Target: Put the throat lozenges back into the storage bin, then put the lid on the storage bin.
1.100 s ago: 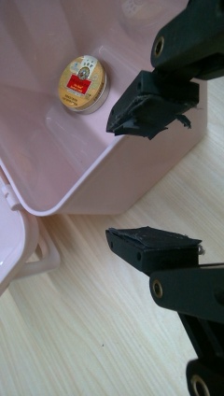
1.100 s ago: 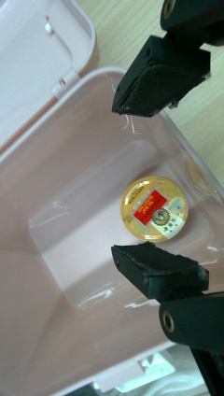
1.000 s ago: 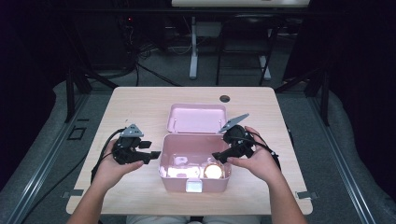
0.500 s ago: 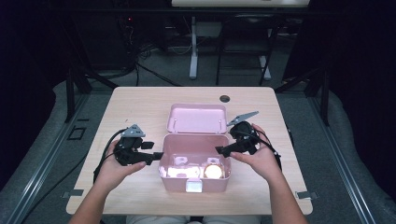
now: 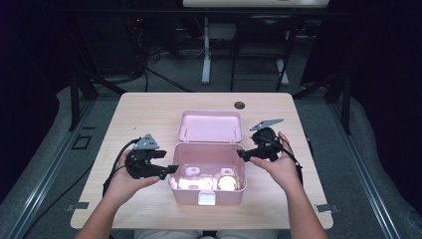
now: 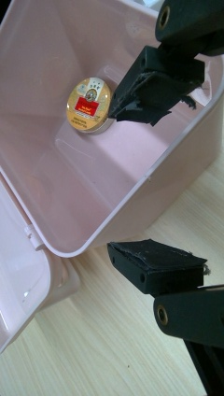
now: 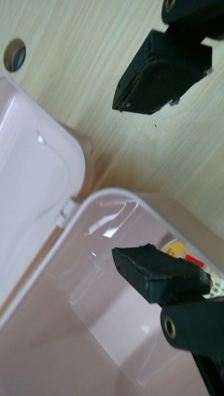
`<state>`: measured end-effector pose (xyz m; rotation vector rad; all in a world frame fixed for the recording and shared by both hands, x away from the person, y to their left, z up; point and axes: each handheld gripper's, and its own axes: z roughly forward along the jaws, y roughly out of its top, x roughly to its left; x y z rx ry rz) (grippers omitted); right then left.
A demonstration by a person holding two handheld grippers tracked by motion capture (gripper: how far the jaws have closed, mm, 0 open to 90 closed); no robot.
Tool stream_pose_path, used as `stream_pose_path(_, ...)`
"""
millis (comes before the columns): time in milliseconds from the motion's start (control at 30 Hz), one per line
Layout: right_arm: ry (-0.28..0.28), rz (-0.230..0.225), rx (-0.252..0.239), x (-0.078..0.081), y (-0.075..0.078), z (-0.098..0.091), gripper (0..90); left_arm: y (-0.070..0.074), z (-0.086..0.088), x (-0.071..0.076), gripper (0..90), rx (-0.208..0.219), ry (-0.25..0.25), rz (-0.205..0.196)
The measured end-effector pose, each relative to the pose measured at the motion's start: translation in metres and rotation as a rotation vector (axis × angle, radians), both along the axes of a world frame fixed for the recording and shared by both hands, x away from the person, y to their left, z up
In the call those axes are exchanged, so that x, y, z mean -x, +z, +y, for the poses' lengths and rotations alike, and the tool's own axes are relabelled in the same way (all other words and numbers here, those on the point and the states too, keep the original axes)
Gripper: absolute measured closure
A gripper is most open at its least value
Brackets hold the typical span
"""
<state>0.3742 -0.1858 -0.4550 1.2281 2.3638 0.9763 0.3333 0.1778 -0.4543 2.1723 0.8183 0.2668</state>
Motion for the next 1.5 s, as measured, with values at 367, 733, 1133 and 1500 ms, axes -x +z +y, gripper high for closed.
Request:
stream_pose_path(367,-0.098,-0.038,-0.101,-0.011,-0.01,-0.012,35.1,0.001,-0.002,0.004,39.2,0.036,-0.017,-0.02)
stream_pose_path(733,-0.137,0.005,-0.148,-0.03,-0.009,-0.016,40.4,-0.001,-0.006,0.007,54.2,0.039,-0.046,-0.018)
stream_pose_path(1133,-0.231,-0.004,-0.215,-0.054,-0.001,-0.019,48.8,-0.002,-0.004,0.005,66.9,-0.008,-0.015,-0.001)
stream_pose_path(1500,-0.249,0.003,-0.16,-0.076,0.001,-0.006,52.9,-0.006,-0.003,0.003,72.1,-0.011,-0.013,0.028)
